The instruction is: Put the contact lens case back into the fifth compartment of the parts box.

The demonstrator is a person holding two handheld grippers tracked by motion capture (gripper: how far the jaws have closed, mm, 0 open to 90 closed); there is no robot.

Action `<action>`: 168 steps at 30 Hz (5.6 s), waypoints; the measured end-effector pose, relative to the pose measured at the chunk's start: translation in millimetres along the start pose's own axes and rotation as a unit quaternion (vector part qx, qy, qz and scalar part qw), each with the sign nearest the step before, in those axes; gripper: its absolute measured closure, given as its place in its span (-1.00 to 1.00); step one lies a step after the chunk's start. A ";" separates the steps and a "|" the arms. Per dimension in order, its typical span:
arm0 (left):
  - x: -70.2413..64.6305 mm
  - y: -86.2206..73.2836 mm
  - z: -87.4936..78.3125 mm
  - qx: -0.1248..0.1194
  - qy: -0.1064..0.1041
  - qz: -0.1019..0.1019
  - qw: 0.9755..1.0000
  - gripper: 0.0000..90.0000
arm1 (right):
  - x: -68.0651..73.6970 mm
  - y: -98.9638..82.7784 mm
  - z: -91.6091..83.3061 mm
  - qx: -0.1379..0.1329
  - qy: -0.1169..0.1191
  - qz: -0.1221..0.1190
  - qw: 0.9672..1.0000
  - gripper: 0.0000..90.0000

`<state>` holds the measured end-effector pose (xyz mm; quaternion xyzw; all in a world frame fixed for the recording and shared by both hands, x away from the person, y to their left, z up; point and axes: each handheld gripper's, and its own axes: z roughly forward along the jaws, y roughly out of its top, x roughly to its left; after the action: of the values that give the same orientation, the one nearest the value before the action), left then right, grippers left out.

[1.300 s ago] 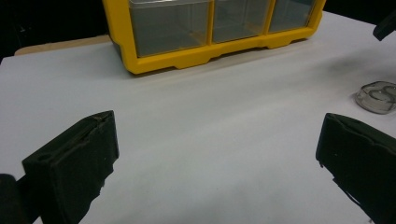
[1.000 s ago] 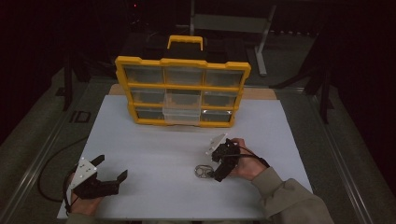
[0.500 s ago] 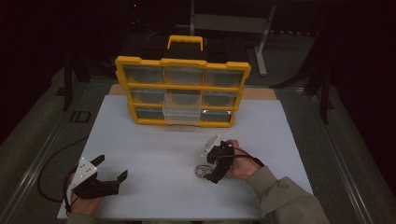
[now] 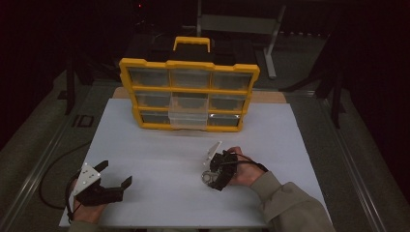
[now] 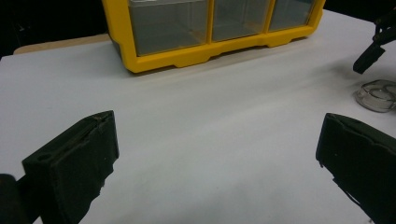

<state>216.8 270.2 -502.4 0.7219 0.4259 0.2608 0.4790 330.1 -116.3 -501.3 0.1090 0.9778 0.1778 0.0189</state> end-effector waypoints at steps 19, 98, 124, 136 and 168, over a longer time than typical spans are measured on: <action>-0.3 -0.1 0.9 0.003 0.000 0.002 1.000 -1.00 | 1.8 0.8 4.2 0.008 0.013 -0.017 1.000 0.02; -1.0 -0.5 1.6 0.005 -0.001 0.002 1.000 -1.00 | -0.8 19.7 -68.8 0.006 -0.051 -0.006 0.999 0.09; -1.0 -0.4 1.3 0.005 0.000 0.003 1.000 -1.00 | -15.6 26.6 -95.8 0.011 -0.064 -0.009 0.998 0.09; -1.0 -0.4 1.2 0.004 0.000 0.002 1.000 -1.00 | -23.2 28.5 -106.5 0.008 -0.062 -0.003 0.998 0.09; -1.1 -0.7 1.8 0.005 -0.002 0.002 1.000 -1.00 | -36.6 45.1 -139.6 0.004 -0.079 -0.009 0.997 0.09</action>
<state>217.4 268.5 -503.7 0.7254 0.4254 0.2581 0.4756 364.5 -131.2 -354.8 0.1143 0.9748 0.1650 0.0973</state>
